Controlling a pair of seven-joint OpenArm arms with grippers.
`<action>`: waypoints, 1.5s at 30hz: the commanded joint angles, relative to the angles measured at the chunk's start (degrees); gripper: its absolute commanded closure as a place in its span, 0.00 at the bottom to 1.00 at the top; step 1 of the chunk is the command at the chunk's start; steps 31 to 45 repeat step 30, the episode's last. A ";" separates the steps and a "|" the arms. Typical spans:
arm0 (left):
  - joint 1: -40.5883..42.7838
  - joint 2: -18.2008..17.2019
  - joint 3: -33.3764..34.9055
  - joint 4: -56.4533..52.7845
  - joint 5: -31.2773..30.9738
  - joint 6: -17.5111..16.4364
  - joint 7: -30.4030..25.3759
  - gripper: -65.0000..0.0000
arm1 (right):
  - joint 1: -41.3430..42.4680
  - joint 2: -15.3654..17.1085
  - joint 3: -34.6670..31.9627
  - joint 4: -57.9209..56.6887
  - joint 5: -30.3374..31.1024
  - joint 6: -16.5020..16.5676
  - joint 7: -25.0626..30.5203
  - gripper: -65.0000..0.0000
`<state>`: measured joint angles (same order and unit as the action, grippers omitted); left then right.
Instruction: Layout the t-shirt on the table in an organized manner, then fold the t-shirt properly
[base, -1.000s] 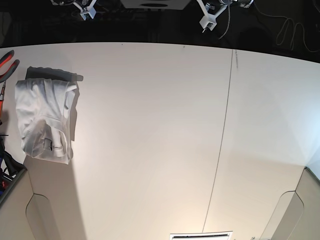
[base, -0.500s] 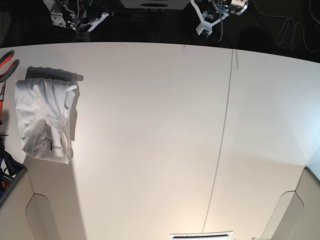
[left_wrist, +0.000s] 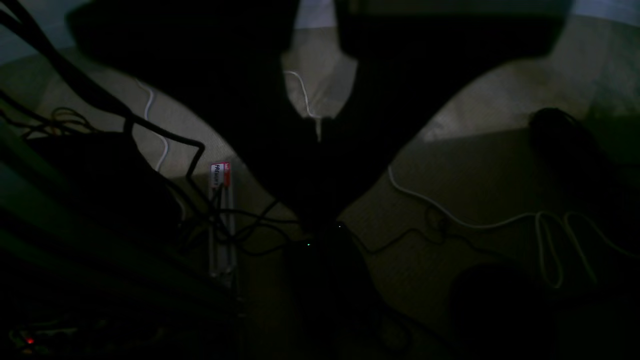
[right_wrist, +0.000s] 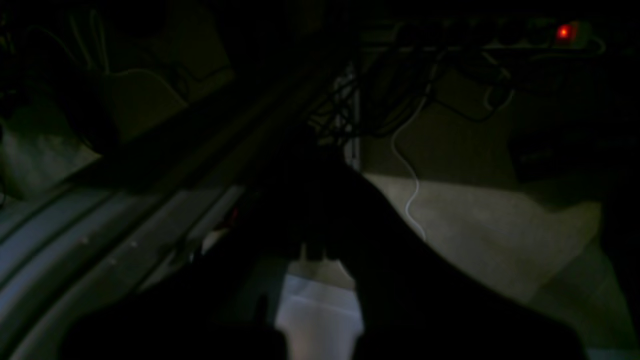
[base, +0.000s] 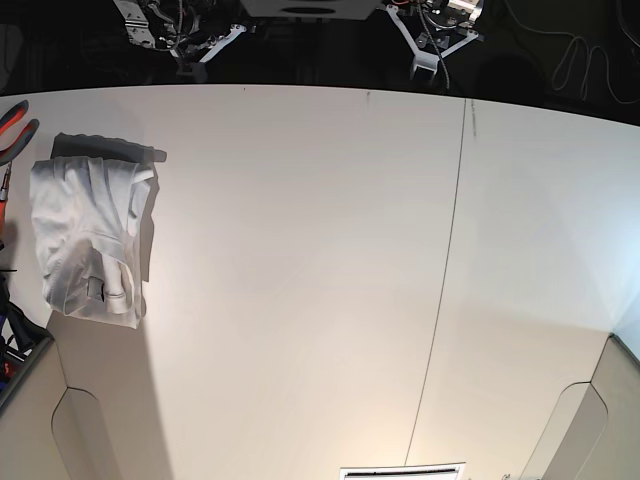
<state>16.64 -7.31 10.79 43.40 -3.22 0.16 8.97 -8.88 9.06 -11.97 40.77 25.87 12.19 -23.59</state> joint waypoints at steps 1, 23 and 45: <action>0.35 -0.13 -0.09 0.35 0.09 -0.02 -0.57 1.00 | -0.24 0.28 0.11 0.37 0.00 0.22 -0.17 1.00; 0.13 0.33 -0.09 0.37 -0.42 -7.28 2.03 1.00 | -0.02 0.09 0.11 0.37 -7.48 -1.53 -0.15 1.00; 0.02 0.33 -0.09 0.37 -0.44 -7.28 2.03 1.00 | -0.02 -0.04 0.11 0.37 -7.50 -1.53 -0.15 1.00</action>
